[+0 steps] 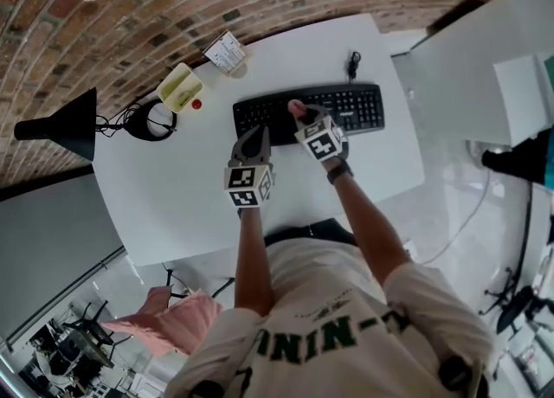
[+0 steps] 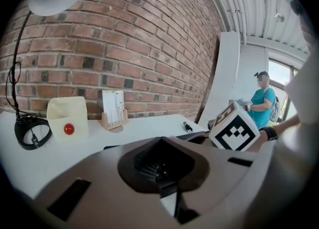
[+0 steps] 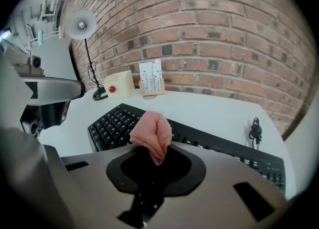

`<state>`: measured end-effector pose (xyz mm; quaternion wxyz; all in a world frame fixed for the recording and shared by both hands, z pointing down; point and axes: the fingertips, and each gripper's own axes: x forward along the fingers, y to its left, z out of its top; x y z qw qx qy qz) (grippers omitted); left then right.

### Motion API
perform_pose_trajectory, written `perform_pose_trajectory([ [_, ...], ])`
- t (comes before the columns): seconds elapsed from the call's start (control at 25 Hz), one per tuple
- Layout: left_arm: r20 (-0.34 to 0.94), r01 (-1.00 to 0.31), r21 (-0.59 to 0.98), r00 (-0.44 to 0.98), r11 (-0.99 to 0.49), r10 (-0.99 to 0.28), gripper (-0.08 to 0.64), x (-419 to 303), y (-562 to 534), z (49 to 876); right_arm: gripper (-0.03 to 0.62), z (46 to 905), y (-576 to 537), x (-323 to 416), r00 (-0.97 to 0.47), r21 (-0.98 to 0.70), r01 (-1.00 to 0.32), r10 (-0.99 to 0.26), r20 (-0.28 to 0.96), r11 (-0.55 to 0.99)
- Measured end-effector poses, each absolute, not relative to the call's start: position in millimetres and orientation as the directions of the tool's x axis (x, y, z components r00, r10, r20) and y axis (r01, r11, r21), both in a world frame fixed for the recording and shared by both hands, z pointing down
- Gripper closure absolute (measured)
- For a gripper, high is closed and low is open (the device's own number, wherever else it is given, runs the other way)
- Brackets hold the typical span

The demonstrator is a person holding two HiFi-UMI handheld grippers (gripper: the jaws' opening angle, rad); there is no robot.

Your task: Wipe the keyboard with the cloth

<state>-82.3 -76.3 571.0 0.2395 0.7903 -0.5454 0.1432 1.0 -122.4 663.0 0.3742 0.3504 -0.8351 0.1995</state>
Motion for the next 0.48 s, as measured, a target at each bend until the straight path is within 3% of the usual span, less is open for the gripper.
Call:
perform_pose_trajectory([
  [0.48, 0.477, -0.876, 0.238, 0.482, -0.42, -0.735, 0.558, -7, -85, 572, 0.56, 668, -131, 86, -0.396, -0.073, -0.843, -0.522, 0.756, 0.533],
])
